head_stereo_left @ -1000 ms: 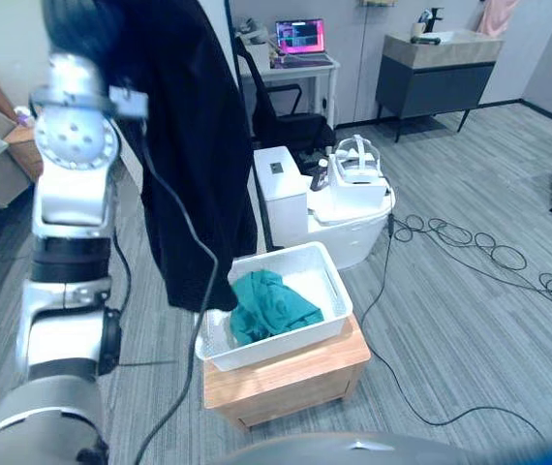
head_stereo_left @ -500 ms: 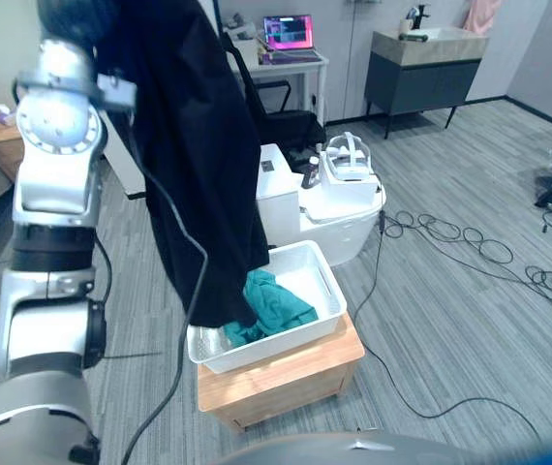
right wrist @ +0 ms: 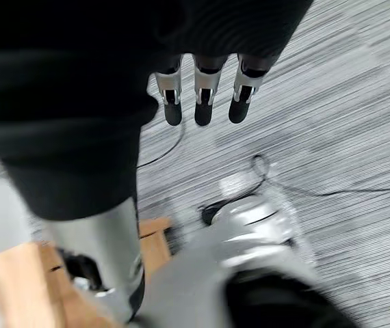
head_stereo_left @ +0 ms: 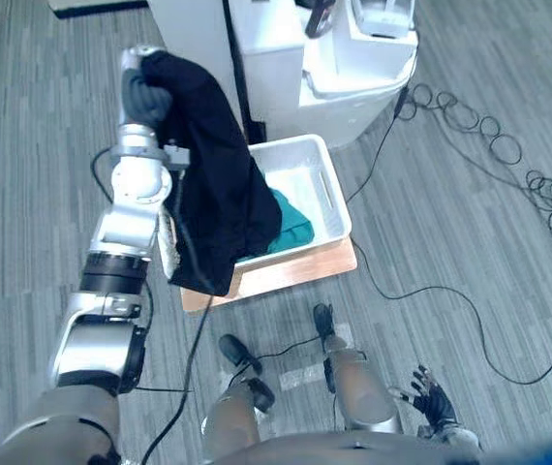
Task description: Tidy the bed and pick cloth on bed and put in laundry
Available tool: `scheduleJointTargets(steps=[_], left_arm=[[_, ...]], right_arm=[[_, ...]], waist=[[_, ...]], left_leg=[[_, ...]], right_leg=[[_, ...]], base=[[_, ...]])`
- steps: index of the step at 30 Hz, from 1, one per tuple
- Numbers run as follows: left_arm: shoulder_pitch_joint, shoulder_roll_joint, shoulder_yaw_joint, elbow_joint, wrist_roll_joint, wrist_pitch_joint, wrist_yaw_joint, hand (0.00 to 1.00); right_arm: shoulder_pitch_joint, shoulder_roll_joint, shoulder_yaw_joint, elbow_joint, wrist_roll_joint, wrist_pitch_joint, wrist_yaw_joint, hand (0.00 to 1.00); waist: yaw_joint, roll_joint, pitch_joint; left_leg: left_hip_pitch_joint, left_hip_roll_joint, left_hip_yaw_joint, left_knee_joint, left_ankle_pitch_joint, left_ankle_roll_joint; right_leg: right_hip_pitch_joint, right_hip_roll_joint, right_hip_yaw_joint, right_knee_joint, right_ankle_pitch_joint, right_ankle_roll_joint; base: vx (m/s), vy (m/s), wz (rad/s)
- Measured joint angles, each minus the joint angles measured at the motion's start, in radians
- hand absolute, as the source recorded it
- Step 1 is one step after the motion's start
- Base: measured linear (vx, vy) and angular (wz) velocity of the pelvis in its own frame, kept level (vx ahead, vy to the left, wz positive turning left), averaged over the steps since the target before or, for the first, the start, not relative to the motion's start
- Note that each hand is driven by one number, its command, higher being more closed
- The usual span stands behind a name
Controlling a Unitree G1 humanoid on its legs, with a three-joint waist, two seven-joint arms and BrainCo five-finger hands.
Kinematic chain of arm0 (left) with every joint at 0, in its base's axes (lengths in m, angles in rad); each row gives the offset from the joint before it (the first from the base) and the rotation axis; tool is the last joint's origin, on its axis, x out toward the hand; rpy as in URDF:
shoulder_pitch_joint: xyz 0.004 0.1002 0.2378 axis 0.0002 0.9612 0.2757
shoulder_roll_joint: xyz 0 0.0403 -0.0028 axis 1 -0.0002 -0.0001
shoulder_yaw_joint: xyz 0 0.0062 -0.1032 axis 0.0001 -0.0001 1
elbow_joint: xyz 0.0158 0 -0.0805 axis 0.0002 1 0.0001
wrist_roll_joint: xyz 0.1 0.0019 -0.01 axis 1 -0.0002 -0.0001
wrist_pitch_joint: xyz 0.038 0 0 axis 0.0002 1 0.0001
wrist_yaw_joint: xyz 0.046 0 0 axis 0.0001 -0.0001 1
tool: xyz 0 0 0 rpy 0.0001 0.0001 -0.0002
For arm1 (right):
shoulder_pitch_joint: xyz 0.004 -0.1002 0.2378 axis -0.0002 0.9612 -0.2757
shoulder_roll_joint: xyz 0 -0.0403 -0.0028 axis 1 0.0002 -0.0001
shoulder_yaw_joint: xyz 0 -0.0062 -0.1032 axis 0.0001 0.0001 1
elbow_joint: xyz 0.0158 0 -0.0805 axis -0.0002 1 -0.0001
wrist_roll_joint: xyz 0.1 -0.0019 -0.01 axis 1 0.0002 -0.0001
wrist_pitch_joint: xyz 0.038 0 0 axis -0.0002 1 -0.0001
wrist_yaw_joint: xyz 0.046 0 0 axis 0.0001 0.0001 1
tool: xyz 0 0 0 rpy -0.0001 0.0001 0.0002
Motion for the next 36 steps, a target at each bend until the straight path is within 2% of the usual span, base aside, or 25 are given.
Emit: scheduleJointTargets(steps=[2,4,10,13,15,18,20,21,25,32,36], left_arm=[[-0.014,-0.002,-0.02,-0.003,0.039,-0.018,-0.016,1.0],[-0.012,-0.006,-0.077,-0.004,0.113,-0.022,-0.059,1.0],[0.051,-0.036,-0.157,-0.02,0.13,-0.017,-0.157,1.0],[0.131,-0.057,-0.174,-0.059,0.072,0.008,-0.202,1.0],[0.195,-0.072,-0.173,-0.065,0.053,0.056,-0.204,1.0],[0.241,-0.081,-0.17,-0.063,0.015,0.088,-0.193,1.0],[0.25,-0.081,-0.164,-0.062,0.009,0.09,-0.189,1.0],[0.259,-0.081,-0.154,-0.062,-0.008,0.09,-0.165,0.0],[0.259,-0.079,-0.075,-0.047,-0.055,0.09,-0.104,0.0],[0.221,-0.038,0.014,-0.041,-0.142,0.081,-0.092,0.0],[0.219,-0.03,0.06,-0.042,-0.158,0.027,-0.092,0.0]], right_arm=[[-0.002,-0.002,0.0,-0.026,0.001,-0.011,0.012,0.0],[-0.007,-0.006,-0.014,-0.057,0.018,-0.018,0.021,0.0],[-0.038,-0.012,-0.027,-0.063,0.023,-0.021,0.023,0.0],[-0.051,-0.011,-0.027,-0.081,0.025,-0.022,0.022,0.0],[-0.057,-0.011,-0.027,-0.101,0.025,-0.022,0.017,0.0],[-0.06,-0.011,-0.026,-0.122,0.025,-0.021,0.007,0.0],[-0.059,-0.011,-0.026,-0.129,0.025,-0.02,0.001,0.0],[-0.059,-0.011,-0.026,-0.139,0.026,-0.02,-0.006,0.0],[-0.059,-0.011,-0.026,-0.159,0.029,-0.013,-0.009,0.0],[-0.033,-0.011,-0.026,-0.18,0.041,-0.001,-0.006,0.0],[-0.013,-0.009,-0.023,-0.181,0.058,0.012,-0.003,0.0]], waist=[[0.006,0.0,0.024],[0.007,0.013,0.063],[-0.005,0.044,0.115],[-0.003,0.054,0.134],[0.005,0.056,0.139],[0.017,0.06,0.157],[0.021,0.061,0.158],[0.022,0.061,0.158],[0.022,0.061,0.158],[0.022,0.061,0.157],[0.028,0.06,0.156]], left_leg=[[-0.038,0.025,0.009,0.086,-0.046,-0.002],[-0.076,0.06,0.019,0.188,-0.1,0.001],[-0.126,0.117,0.037,0.33,-0.173,0.002],[-0.148,0.134,0.04,0.378,-0.2,0.003],[-0.17,0.136,0.042,0.397,-0.205,0.01],[-0.174,0.139,0.038,0.411,-0.209,0.015],[-0.176,0.139,0.033,0.417,-0.213,0.016],[-0.176,0.137,0.027,0.419,-0.216,0.016],[-0.18,0.139,0.021,0.434,-0.231,0.014],[-0.173,0.143,-0.001,0.454,-0.241,0.02],[-0.142,0.144,-0.008,0.453,-0.255,0.008]], right_leg=[[-0.024,0.001,0.01,0.019,-0.001,-0.001],[-0.035,0.003,0.022,0.025,-0.002,-0.002],[-0.065,0.018,0.04,0.05,-0.015,-0.001],[-0.101,0.024,0.048,0.104,-0.042,0.002],[-0.134,0.023,0.053,0.134,-0.053,0.005],[-0.137,0.022,0.052,0.147,-0.061,0.007],[-0.141,0.021,0.049,0.163,-0.071,0.009],[-0.141,0.019,0.044,0.172,-0.078,0.008],[-0.137,0.015,0.04,0.173,-0.081,0.009],[-0.109,0.009,0.022,0.174,-0.086,0.012],[-0.068,0.008,0.008,0.174,-0.097,0.009]], base=[[0.03,-0.015,-0.15],[0.0,-0.037,-0.22],[-0.02,-0.043,-0.18],[-0.01,-0.045,-0.07],[0.03,-0.037,-0.03],[0.05,-0.019,0.02],[0.04,-0.019,0.09],[0.03,-0.022,0.11],[0.01,-0.01,0.03],[0.02,-0.01,0.07],[0.02,-0.012,0.1]])
